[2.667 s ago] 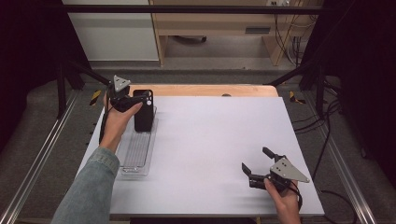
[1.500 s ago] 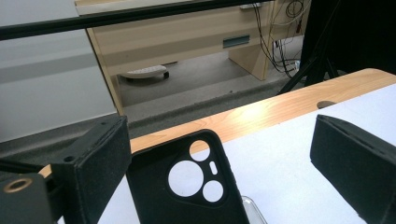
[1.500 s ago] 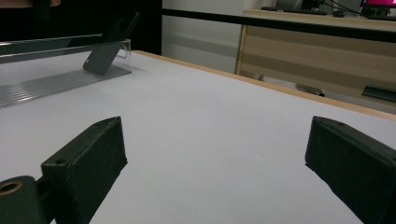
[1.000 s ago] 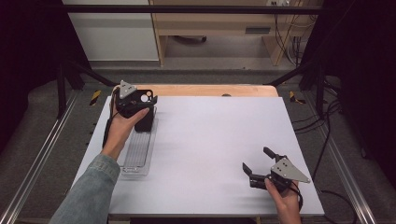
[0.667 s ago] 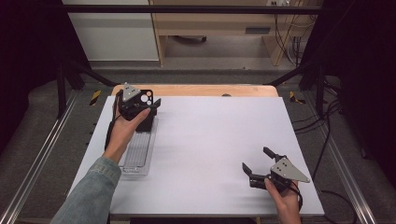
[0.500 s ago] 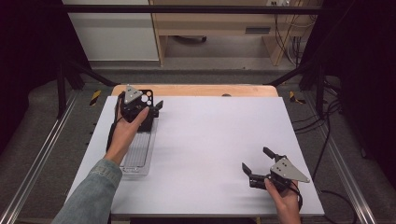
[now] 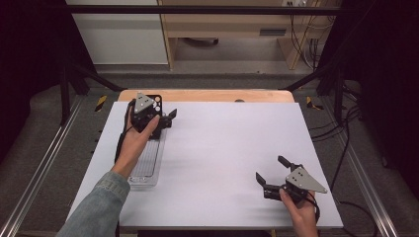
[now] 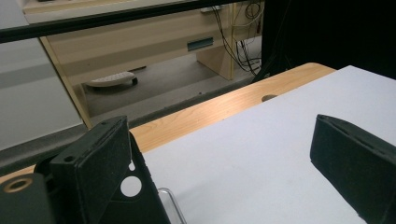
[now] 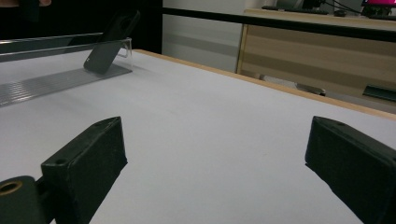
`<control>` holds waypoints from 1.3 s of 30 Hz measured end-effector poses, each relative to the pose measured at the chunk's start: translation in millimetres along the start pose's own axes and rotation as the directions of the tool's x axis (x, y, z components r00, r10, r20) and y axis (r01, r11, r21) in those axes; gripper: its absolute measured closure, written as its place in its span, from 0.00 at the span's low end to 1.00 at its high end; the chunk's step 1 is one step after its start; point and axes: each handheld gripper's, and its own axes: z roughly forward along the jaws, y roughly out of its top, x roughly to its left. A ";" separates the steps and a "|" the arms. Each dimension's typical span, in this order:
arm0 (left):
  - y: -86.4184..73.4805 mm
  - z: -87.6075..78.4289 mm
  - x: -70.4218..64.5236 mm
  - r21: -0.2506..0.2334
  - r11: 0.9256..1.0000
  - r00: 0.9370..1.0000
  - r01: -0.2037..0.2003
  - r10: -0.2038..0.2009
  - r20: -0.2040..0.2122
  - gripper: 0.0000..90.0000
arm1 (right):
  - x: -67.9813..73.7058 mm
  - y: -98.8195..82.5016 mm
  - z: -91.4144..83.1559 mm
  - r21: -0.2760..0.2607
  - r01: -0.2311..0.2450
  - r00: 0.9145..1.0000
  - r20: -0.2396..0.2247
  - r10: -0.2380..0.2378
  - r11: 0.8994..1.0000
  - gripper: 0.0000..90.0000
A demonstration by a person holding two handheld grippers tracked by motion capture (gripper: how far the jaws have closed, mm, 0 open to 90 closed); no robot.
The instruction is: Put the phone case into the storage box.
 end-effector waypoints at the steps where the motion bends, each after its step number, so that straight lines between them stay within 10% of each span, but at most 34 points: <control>1: 0.4 -0.4 -1.3 0.001 1.000 1.000 0.000 0.000 0.003 0.05 | 0.0 0.0 0.0 0.000 0.000 1.000 0.000 0.000 1.000 0.06; 39: 8.1 -12.7 -70.3 -0.026 0.999 0.987 -0.029 0.033 0.156 0.04 | 0.2 0.5 -0.6 -0.001 0.002 1.000 0.001 -0.002 1.000 0.06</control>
